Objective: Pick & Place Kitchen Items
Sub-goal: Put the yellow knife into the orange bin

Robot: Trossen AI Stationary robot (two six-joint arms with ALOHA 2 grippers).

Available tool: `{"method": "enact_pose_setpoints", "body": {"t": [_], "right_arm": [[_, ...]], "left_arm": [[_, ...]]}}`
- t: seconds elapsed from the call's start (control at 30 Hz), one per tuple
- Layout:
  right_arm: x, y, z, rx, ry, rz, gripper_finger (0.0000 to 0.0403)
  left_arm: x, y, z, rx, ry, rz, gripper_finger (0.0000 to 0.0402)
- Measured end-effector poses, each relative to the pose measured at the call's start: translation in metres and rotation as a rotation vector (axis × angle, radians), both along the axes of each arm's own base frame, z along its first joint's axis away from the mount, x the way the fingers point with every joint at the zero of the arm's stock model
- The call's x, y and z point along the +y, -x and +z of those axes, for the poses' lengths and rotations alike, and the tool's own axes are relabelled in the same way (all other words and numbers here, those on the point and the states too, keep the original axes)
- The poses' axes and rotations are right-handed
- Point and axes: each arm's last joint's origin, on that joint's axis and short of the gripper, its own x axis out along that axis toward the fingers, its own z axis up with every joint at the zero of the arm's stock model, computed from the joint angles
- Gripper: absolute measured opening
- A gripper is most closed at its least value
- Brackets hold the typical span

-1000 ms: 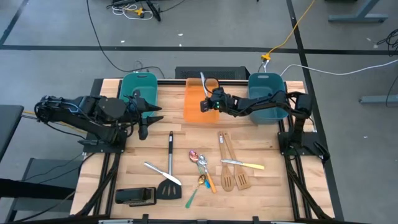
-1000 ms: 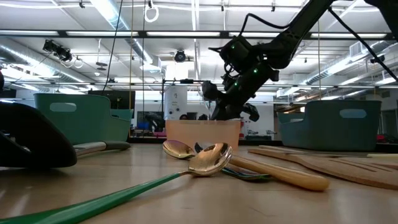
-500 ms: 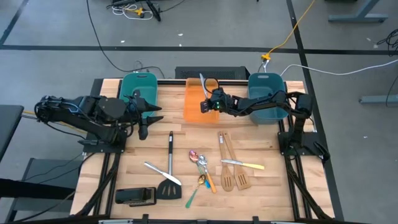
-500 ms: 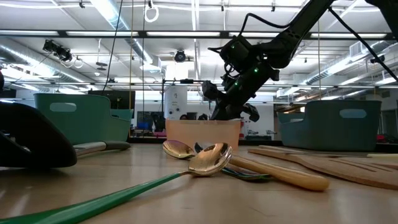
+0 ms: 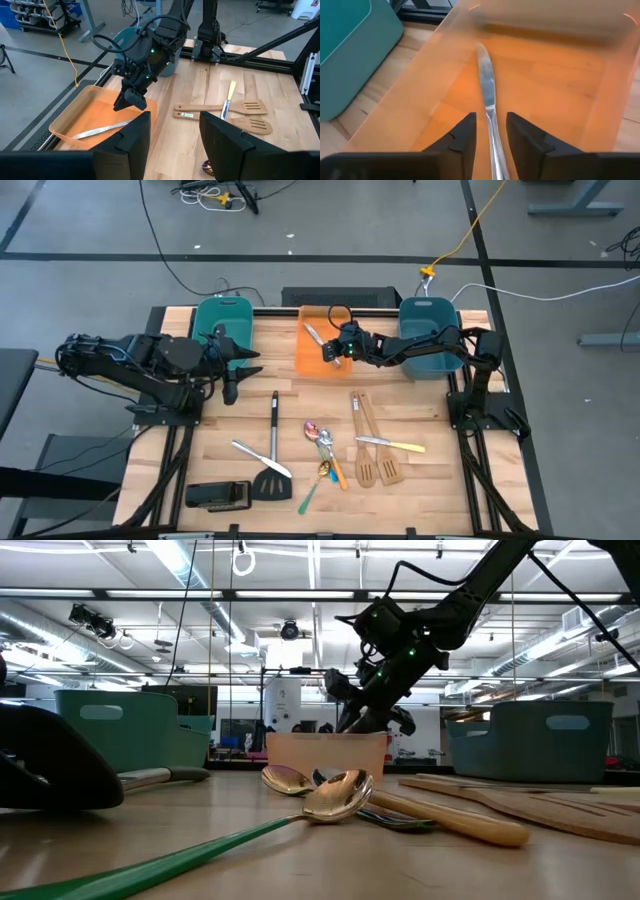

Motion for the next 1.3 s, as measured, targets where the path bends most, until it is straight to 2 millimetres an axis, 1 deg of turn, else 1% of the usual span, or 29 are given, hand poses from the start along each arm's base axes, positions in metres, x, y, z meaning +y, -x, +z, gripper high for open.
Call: {"method": "enact_pose_setpoints", "body": {"t": [0.13, 0.23, 0.33, 0.47, 0.67, 0.9, 1.1, 1.3], "right_arm": [[0.001, -0.002, 0.002, -0.018, 0.003, 0.051, 0.0099], [0.003, -0.004, 0.007, -0.041, -0.001, 0.128, 0.0090], [0.009, -0.003, 0.015, -0.042, -0.005, 0.217, 0.0080], [0.025, 0.001, 0.033, -0.024, 0.009, 0.326, 0.0066], [0.063, 0.015, 0.064, 0.037, 0.028, 0.489, 0.0046], [0.119, 0.040, 0.093, 0.095, -0.013, 0.661, 0.0040], [0.164, 0.057, 0.098, 0.165, -0.052, 0.749, 0.0040], [0.198, 0.066, 0.096, 0.194, -0.066, 0.795, 0.0040]], "left_arm": [[0.000, 0.000, 0.000, 0.000, 0.000, 0.000, 0.0177], [0.000, 0.000, 0.000, 0.000, 0.000, 0.000, 0.0177], [0.000, 0.000, 0.000, 0.000, 0.000, 0.000, 0.0177], [0.000, 0.000, 0.000, 0.000, 0.001, 0.000, 0.0177], [0.000, 0.000, 0.000, 0.000, 0.001, 0.000, 0.0177], [0.000, 0.000, 0.000, 0.001, 0.001, 0.000, 0.0177], [0.000, 0.000, 0.000, 0.000, 0.001, 0.000, 0.0177], [0.000, 0.000, 0.000, -0.001, 0.004, 0.001, 0.0177]]}}
